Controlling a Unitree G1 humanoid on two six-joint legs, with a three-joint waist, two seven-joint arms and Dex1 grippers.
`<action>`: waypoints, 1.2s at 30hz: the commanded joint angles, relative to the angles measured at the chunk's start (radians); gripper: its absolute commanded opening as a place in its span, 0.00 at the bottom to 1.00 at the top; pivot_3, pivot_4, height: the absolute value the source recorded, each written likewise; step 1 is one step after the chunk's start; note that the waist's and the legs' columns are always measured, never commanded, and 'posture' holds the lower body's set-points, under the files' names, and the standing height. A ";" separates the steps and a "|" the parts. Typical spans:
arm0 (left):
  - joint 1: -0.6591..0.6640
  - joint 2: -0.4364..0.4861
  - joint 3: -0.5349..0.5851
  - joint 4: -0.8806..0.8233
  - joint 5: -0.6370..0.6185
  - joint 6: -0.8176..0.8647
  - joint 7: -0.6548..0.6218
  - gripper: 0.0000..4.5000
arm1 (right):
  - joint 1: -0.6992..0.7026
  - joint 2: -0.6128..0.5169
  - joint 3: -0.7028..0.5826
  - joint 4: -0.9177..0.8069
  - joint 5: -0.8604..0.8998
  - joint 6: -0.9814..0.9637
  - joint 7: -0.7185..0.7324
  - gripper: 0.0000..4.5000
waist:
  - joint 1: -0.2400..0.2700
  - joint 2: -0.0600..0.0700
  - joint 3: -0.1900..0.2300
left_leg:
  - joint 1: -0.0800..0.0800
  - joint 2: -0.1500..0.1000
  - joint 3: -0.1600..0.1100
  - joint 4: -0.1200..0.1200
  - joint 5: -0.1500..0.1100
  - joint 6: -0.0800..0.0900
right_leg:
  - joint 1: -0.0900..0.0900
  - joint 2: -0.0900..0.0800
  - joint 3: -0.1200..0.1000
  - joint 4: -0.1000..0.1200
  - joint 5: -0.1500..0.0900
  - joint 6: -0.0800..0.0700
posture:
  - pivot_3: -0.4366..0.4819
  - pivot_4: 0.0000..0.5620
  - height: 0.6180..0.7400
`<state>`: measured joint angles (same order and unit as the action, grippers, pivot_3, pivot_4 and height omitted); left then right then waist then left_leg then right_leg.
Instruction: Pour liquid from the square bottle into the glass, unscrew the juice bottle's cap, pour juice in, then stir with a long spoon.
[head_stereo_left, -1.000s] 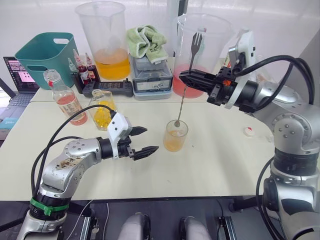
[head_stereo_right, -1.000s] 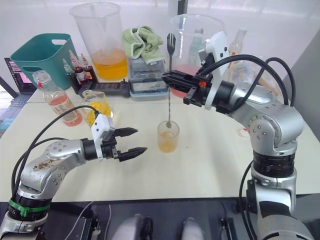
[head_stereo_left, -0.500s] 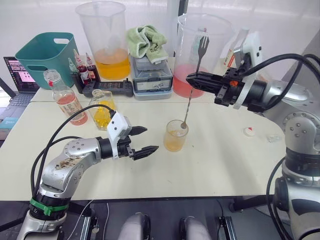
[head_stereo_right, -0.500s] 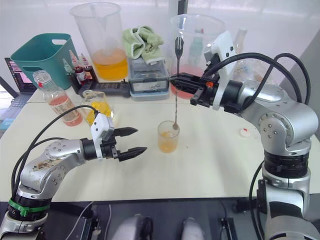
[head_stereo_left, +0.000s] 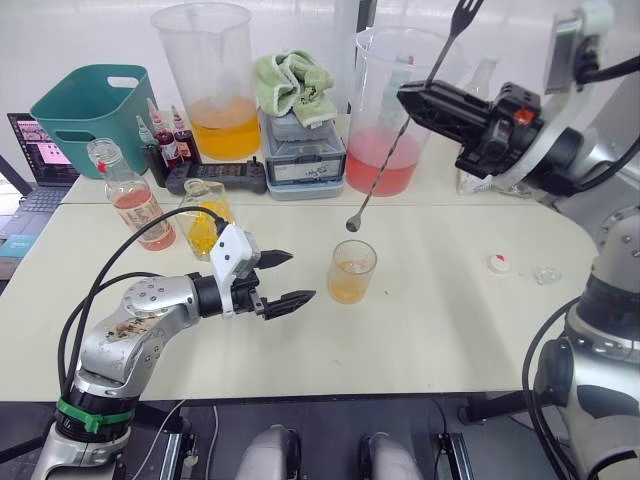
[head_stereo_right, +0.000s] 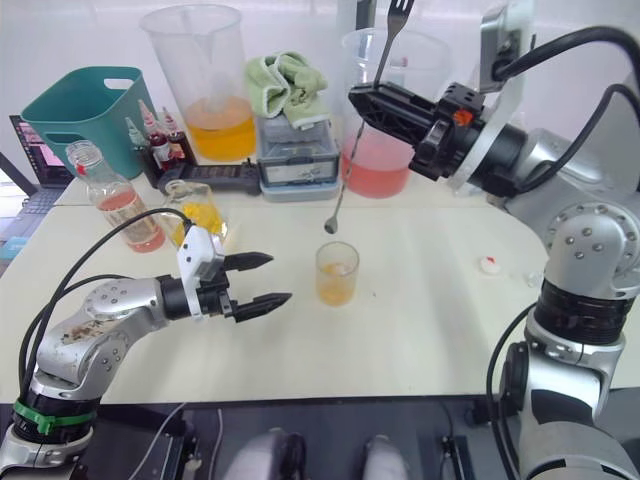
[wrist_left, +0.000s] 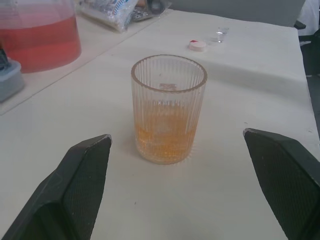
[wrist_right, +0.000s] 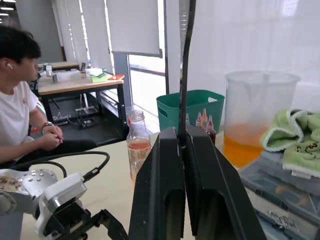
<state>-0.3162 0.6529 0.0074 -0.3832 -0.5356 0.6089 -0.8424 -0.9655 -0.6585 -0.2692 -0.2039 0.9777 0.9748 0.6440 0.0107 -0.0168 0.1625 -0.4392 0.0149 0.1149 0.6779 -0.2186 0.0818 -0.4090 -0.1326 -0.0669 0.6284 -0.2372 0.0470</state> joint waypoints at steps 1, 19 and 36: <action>0.007 0.018 0.031 -0.030 -0.005 -0.030 -0.015 0.99 | -0.068 -0.063 -0.057 0.061 0.039 0.038 0.002 0.00 | 0.001 0.000 0.000 | 0.000 0.000 0.000 0.000 0.000 0.000 | 0.000 0.000 0.000 0.000 0.000 0.000 | 0.48 0.27 0.99; 0.108 0.080 0.086 -0.118 -0.014 -0.095 -0.046 0.99 | -0.294 -0.357 0.430 0.572 -0.290 0.502 0.132 0.00 | -0.005 0.001 0.000 | -0.007 -0.001 0.004 -0.002 -0.001 0.002 | -0.011 -0.012 -0.001 0.000 -0.001 -0.002 | 0.48 0.27 0.99; 0.162 0.105 0.114 -0.228 -0.045 0.018 0.050 0.99 | -0.249 -0.165 0.636 0.878 -0.573 0.361 0.261 0.00 | -0.006 0.001 0.000 | -0.008 -0.002 0.007 0.000 -0.001 0.002 | -0.012 -0.006 -0.002 0.002 0.001 0.001 | 0.48 0.27 0.99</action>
<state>-0.1547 0.7551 0.0923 -0.5629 -0.5572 0.6206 -0.8068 -1.2093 -0.8218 0.3785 0.6644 0.4329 1.3763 0.8878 0.0043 -0.0161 0.1628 -0.4475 0.0134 0.1218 0.6785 -0.2198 0.0842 -0.4212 -0.1384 -0.0688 0.6300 -0.2361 0.0475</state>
